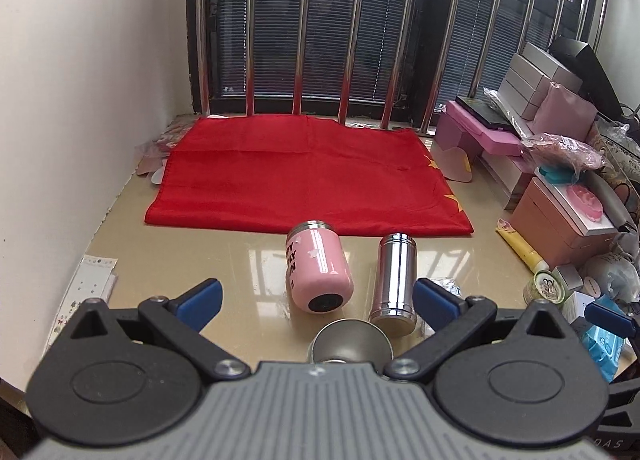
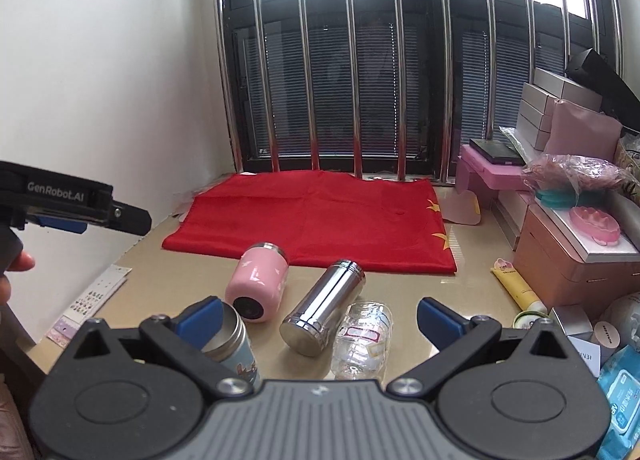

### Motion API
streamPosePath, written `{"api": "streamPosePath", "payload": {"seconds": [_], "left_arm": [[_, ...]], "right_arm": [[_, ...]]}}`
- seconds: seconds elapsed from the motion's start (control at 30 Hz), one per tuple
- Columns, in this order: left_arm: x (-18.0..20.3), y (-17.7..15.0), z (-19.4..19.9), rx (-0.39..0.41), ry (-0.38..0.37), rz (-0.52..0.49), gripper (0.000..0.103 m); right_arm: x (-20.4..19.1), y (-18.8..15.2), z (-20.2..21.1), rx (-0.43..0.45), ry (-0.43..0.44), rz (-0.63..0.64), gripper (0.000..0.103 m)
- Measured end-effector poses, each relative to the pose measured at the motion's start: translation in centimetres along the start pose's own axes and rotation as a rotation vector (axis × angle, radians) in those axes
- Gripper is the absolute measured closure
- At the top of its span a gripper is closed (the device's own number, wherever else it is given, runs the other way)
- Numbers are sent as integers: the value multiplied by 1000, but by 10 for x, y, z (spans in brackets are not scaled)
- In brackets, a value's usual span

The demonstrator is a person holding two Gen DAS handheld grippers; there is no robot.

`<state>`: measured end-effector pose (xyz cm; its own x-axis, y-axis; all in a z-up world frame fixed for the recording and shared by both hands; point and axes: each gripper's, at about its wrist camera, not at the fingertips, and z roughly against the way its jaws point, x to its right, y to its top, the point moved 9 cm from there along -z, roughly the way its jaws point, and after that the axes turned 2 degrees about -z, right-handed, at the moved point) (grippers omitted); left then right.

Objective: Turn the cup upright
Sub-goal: 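Reach the left gripper to the lying pink cup and close on its body, then lift the pink cup with the left gripper and rotate it rim-up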

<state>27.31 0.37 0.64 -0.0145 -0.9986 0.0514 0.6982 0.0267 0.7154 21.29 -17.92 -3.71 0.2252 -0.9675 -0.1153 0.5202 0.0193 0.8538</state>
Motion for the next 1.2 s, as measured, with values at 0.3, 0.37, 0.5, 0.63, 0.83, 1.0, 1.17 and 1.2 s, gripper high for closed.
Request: {"api": "streamPosePath", "payload": {"seconds": [0.3,0.37,0.5,0.63,0.83,1.0,1.17,1.2], "left_arm": [[-30,45,-153,-321,-88,-104,0],[-33,47,-183,-381,-106,-137,0],[-38,46,-236,-472,-110,-113,0],[-39,28,-281,-598,-124,-54,1],[-24,14,-305,-664,-198,1,0],[-5,3,-319,-704,-250,35,5],[4,-3,-316,-686,-274,29,17],[3,-4,-314,-672,-268,18,18]], "right_arm": [[23,10,-74,-82,-155,-132,0],[29,9,-85,-103,-200,-167,0],[32,9,-98,-133,-267,-209,0],[28,8,-104,-151,-305,-225,0],[25,11,-104,-165,-334,-219,0],[29,10,-95,-161,-360,-220,0],[34,7,-82,-152,-380,-219,0],[35,6,-79,-150,-383,-218,0]]}}
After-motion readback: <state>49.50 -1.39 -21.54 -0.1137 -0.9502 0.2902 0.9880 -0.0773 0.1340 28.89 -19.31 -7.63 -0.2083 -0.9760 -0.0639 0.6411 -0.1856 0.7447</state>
